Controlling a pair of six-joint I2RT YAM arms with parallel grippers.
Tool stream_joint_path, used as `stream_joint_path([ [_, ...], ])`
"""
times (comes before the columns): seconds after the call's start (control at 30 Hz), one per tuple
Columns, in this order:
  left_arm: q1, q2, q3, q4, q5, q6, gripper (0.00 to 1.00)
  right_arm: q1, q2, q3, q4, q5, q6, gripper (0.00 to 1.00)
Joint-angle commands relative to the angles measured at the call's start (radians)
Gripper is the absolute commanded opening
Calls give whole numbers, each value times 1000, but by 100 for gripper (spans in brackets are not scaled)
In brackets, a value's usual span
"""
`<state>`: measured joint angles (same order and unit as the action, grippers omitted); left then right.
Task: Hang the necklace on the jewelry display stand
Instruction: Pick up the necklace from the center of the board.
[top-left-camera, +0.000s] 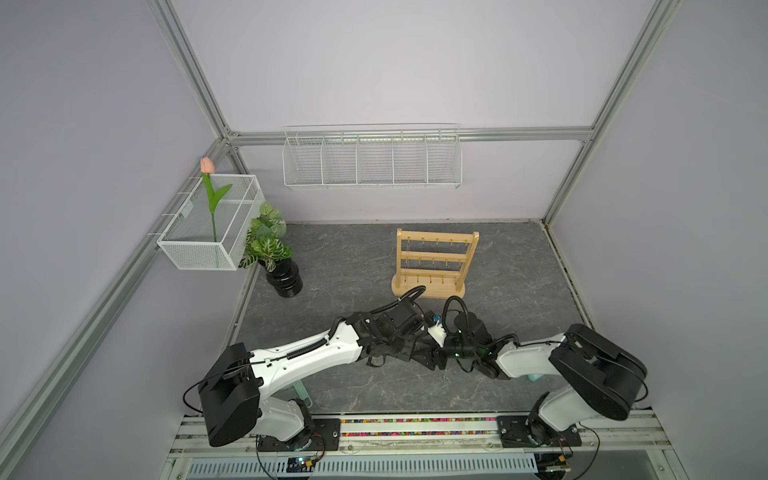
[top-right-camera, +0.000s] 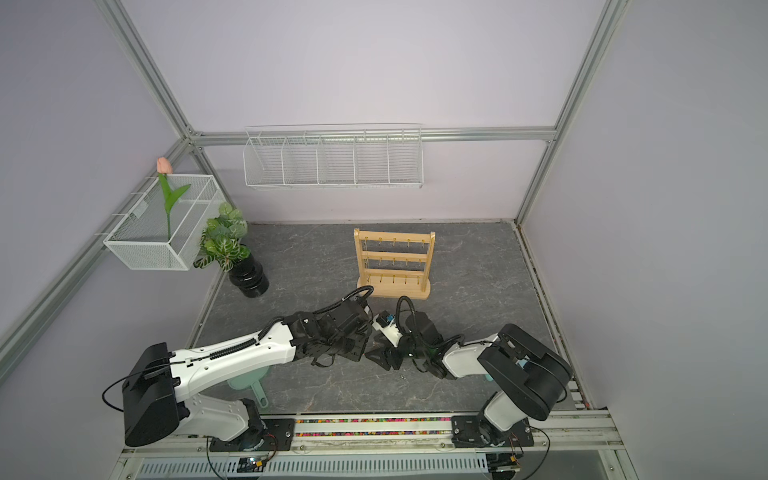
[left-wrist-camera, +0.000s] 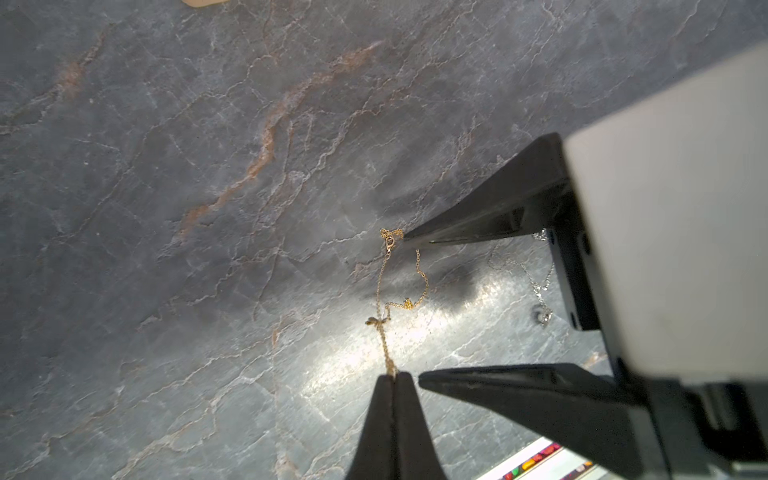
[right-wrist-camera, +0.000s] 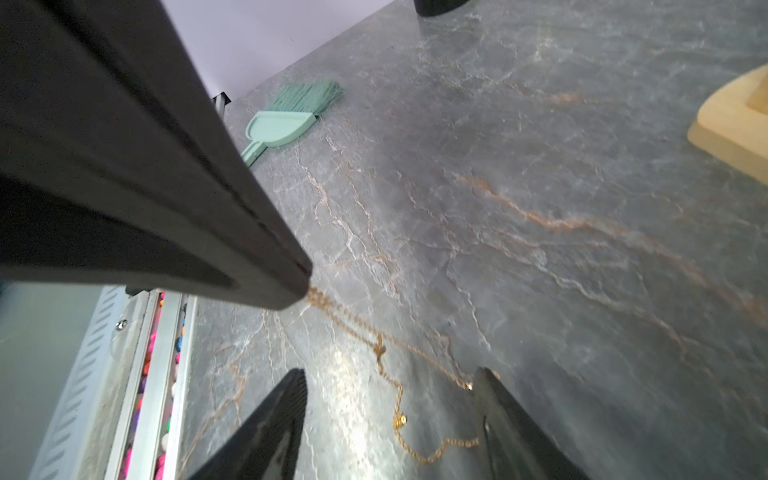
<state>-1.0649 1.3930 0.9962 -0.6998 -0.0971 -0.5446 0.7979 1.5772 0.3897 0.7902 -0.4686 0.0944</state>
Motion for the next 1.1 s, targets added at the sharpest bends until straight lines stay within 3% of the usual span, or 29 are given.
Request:
stream_joint_path([
  [0.0,6,-29,39,-23,-9,-10,0,12,35,-10,182,-11,-47,66],
  [0.17,6,-44,56,-40,-19,-8,0,33,72,12,206,-58,-56,66],
  [0.37,8,-55,76,-54,-21,-1,0,44,96,26,234,-66,-54,58],
  [0.6,10,-62,88,-74,-25,5,0,44,104,32,280,-52,-40,47],
  [0.73,10,-68,88,-79,-32,3,0,45,110,39,283,-62,-35,35],
  [1.07,11,-68,87,-78,-31,0,0,44,127,43,307,-67,-19,23],
])
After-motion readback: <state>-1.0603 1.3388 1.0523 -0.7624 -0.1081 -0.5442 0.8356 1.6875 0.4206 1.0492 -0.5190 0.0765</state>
